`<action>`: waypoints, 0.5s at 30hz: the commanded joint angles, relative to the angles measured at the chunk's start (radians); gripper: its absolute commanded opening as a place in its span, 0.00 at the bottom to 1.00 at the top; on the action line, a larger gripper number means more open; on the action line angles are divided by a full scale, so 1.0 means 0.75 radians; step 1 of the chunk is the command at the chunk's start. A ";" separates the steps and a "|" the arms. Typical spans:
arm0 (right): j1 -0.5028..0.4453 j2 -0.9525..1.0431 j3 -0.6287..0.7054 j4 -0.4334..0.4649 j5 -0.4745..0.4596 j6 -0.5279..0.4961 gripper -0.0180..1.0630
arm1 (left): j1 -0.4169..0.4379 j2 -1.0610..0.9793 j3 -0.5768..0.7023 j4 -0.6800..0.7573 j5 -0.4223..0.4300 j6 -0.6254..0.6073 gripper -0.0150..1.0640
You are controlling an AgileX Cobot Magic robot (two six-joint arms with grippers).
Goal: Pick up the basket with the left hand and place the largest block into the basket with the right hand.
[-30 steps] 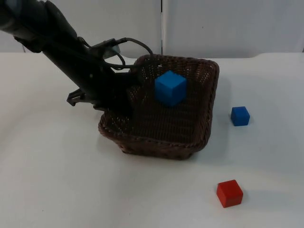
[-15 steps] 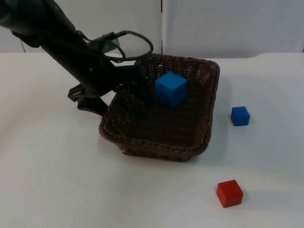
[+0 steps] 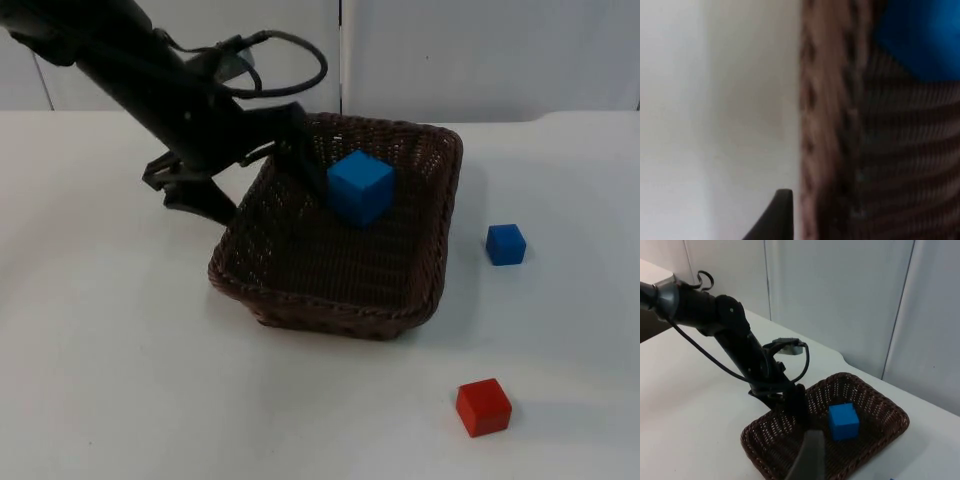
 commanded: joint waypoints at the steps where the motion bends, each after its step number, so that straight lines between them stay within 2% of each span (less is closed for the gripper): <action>1: -0.001 -0.005 0.002 -0.004 -0.013 -0.010 0.68 | -0.039 -0.063 -0.005 0.025 0.013 -0.041 0.99; 8: -0.001 -0.005 0.002 -0.004 -0.016 -0.010 0.68 | -0.115 -0.147 0.022 0.063 -0.012 -0.074 0.99; 12: -0.001 -0.005 0.002 -0.008 -0.016 -0.010 0.68 | -0.154 -0.264 0.146 0.083 -0.132 -0.077 0.99; 15: -0.001 -0.005 0.002 -0.008 -0.016 -0.010 0.68 | -0.154 -0.314 0.208 0.083 -0.163 -0.077 0.99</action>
